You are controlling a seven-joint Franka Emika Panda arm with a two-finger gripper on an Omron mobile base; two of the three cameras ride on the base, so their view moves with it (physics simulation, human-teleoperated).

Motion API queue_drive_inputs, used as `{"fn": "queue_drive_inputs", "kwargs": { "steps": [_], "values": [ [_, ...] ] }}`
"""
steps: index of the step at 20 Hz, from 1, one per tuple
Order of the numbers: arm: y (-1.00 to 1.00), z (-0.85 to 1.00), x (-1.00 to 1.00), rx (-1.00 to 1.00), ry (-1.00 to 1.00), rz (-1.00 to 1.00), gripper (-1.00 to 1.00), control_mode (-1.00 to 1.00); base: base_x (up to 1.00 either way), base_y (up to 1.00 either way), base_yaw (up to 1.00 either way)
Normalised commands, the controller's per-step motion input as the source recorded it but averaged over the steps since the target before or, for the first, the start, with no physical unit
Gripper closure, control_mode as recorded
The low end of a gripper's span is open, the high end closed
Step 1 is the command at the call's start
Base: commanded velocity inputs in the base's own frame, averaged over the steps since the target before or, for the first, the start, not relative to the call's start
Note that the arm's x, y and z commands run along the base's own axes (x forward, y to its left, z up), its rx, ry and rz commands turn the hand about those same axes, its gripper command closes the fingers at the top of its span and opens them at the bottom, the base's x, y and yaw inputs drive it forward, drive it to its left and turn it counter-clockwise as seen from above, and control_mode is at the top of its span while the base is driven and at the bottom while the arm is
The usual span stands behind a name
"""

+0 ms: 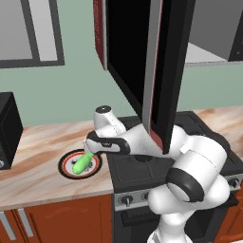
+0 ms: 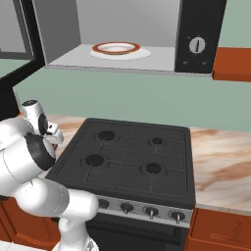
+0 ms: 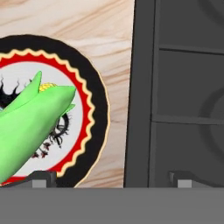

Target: Pick the corn from the counter and place it in the microwave. Then turn on the microwave.

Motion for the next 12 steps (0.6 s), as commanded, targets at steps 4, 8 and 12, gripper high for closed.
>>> {"fn": "queue_drive_inputs", "kwargs": {
  "steps": [4,8,12],
  "values": [
    [0.15,-0.06,0.0,0.0,0.0,0.0,-1.0,-1.0,0.0,0.0,0.0],
    [0.16,-0.03,0.0,0.0,0.0,0.0,-1.0,-1.0,0.0,0.0,0.0],
    [0.17,-0.03,0.0,0.0,0.0,0.0,-1.0,-1.0,0.0,0.0,0.0]
  ]
}}
